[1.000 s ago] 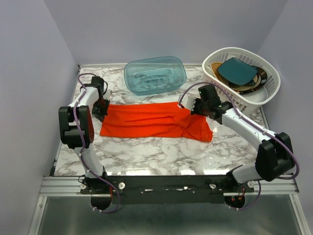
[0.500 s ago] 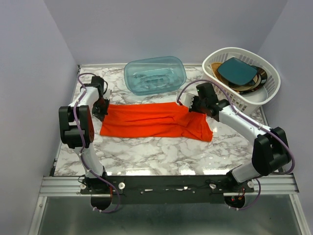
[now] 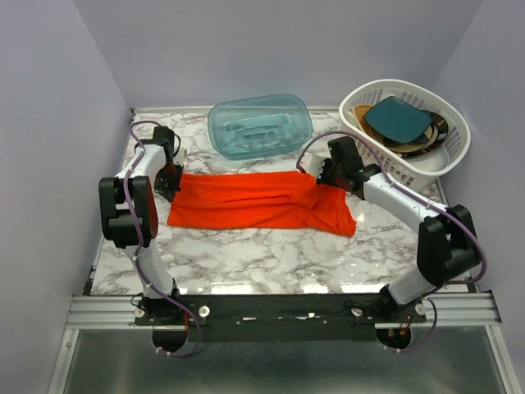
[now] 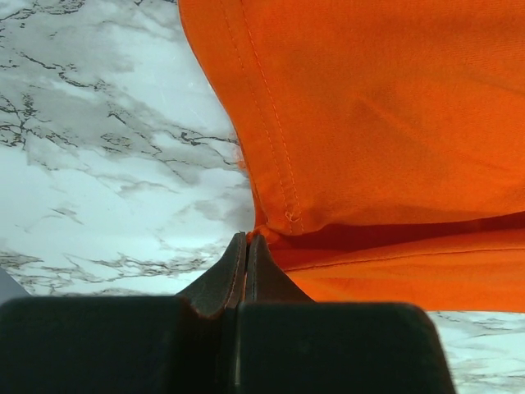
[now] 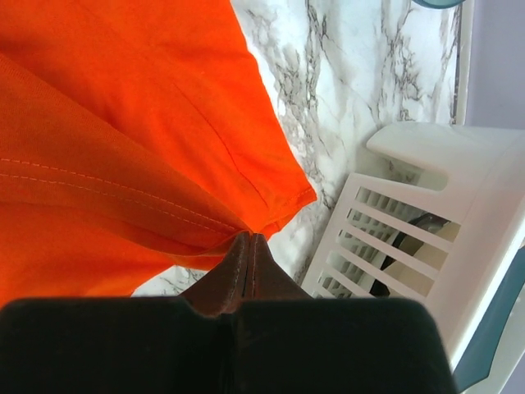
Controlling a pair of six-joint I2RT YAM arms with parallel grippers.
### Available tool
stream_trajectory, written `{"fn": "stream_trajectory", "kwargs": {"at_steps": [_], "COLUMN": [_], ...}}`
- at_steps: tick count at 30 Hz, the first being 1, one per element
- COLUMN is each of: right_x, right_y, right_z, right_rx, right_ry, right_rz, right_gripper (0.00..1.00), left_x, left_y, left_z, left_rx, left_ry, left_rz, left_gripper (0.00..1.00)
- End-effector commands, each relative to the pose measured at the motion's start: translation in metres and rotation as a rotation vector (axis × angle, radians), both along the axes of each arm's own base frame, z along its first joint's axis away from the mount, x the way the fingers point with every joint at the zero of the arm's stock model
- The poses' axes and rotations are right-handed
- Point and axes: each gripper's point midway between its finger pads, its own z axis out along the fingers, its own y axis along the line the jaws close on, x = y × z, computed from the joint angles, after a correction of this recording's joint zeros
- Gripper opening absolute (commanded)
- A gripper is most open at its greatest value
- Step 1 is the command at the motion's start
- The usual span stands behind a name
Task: Roll the t-shirts
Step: Fold the T-shirt at the center of the board.
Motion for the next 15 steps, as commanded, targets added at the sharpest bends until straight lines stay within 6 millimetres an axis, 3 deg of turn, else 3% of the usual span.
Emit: {"fn": "stream_trajectory", "kwargs": {"at_steps": [1, 9, 11, 14, 15], "right_x": [0.022, 0.041, 0.040, 0.038, 0.036], "right_y": [0.003, 0.010, 0.010, 0.007, 0.005], "right_z": [0.015, 0.011, 0.008, 0.003, 0.005], "right_rx": [0.026, 0.021, 0.018, 0.014, 0.026], "right_ry": [-0.062, -0.059, -0.056, -0.041, -0.043], "right_rz": [-0.040, -0.047, -0.048, -0.069, -0.091], "right_gripper": [0.01, 0.01, 0.01, 0.18, 0.34], "left_x": [0.007, 0.006, 0.007, 0.011, 0.011], "left_y": [0.008, 0.008, 0.009, 0.010, 0.011], "left_z": [0.001, -0.002, 0.000, 0.004, 0.006], "left_rx": [0.032, 0.035, 0.037, 0.044, 0.046], "left_ry": [-0.019, -0.016, -0.018, -0.037, -0.044], "left_rz": [0.024, 0.022, 0.022, 0.025, 0.027], "left_gripper": [0.00, 0.00, 0.07, 0.22, 0.26]}}
